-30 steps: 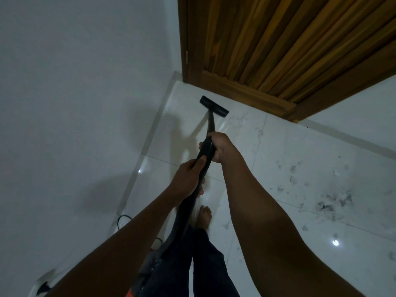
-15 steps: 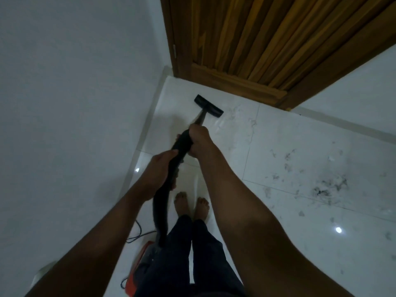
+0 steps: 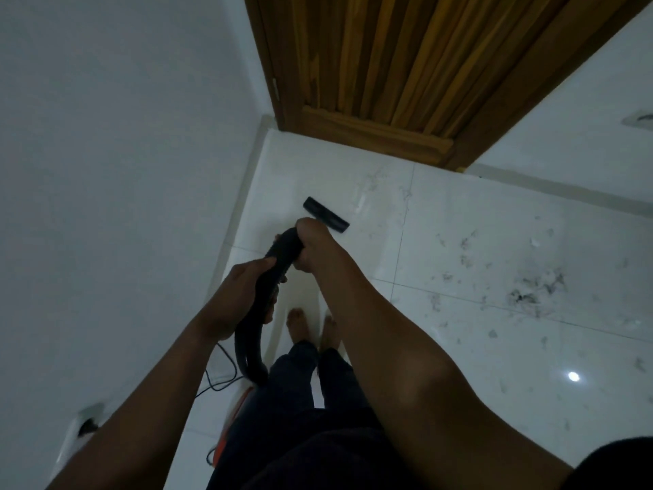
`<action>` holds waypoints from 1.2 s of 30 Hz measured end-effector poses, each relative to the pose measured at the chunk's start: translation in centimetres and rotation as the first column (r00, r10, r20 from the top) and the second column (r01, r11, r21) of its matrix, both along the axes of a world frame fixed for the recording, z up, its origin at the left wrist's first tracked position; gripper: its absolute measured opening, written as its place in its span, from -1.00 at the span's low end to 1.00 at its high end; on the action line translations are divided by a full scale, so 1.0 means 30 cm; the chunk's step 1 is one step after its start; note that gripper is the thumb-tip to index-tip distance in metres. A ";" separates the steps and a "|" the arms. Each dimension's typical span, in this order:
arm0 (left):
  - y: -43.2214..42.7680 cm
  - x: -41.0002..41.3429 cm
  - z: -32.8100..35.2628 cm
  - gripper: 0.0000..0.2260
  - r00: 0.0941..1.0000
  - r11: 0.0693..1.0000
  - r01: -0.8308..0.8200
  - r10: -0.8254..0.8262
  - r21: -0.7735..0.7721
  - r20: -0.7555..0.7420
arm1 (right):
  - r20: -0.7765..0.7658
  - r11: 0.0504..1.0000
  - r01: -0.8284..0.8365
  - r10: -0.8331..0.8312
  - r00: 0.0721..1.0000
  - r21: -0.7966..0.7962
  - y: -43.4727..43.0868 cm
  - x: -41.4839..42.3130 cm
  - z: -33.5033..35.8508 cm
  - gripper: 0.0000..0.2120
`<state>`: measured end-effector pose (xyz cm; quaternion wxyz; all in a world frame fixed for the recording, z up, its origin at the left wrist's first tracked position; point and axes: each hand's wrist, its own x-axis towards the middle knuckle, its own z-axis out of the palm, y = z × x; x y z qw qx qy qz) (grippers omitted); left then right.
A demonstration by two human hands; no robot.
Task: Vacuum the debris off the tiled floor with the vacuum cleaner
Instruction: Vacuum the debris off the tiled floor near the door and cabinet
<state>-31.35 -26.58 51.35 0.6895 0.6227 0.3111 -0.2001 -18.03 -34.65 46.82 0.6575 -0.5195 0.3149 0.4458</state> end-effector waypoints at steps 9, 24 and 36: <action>-0.135 0.025 -0.026 -0.59 0.992 0.998 0.067 -0.065 0.014 -0.110 | 0.009 0.998 0.018 -0.017 1.000 -0.068 -0.145 -0.003 -0.064 -0.60; -0.249 0.149 -0.083 -0.57 0.987 0.993 0.120 -0.118 0.009 -0.106 | -0.118 0.945 -0.066 0.029 0.993 -0.321 -0.233 0.142 -0.103 -0.69; -0.190 0.199 -0.107 -0.57 0.983 0.981 0.182 -0.180 0.067 -0.031 | -0.047 0.968 -0.003 -0.009 0.999 -0.251 -0.206 0.177 -0.070 -0.69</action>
